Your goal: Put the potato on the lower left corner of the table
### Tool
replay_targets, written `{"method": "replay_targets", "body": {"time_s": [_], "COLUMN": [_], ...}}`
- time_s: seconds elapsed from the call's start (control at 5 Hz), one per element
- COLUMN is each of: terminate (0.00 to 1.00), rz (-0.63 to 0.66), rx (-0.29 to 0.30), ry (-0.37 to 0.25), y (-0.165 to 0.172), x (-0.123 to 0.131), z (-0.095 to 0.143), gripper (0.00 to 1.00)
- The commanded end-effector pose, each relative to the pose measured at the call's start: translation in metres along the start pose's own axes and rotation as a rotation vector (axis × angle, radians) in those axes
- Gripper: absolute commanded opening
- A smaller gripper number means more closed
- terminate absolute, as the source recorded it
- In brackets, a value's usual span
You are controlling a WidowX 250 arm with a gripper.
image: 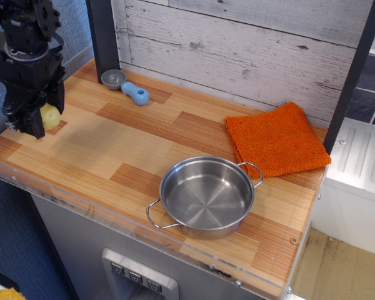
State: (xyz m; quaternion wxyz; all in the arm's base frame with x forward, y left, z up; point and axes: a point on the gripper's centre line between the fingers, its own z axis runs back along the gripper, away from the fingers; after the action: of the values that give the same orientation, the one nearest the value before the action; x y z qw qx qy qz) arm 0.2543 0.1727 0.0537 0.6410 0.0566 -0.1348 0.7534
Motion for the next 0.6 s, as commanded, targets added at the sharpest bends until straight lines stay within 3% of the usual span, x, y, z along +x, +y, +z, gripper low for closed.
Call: {"method": "replay_targets", "body": {"time_s": [0.0, 0.4], "terminate": [0.00, 0.00], "rz": [0.000, -0.003], "rx": [0.000, 0.043], "ry": [-0.014, -0.002], "y": [-0.013, -0.012], "x": [0.005, 0.005], "z": [-0.007, -0.023], "gripper": [0.00, 0.00]}}
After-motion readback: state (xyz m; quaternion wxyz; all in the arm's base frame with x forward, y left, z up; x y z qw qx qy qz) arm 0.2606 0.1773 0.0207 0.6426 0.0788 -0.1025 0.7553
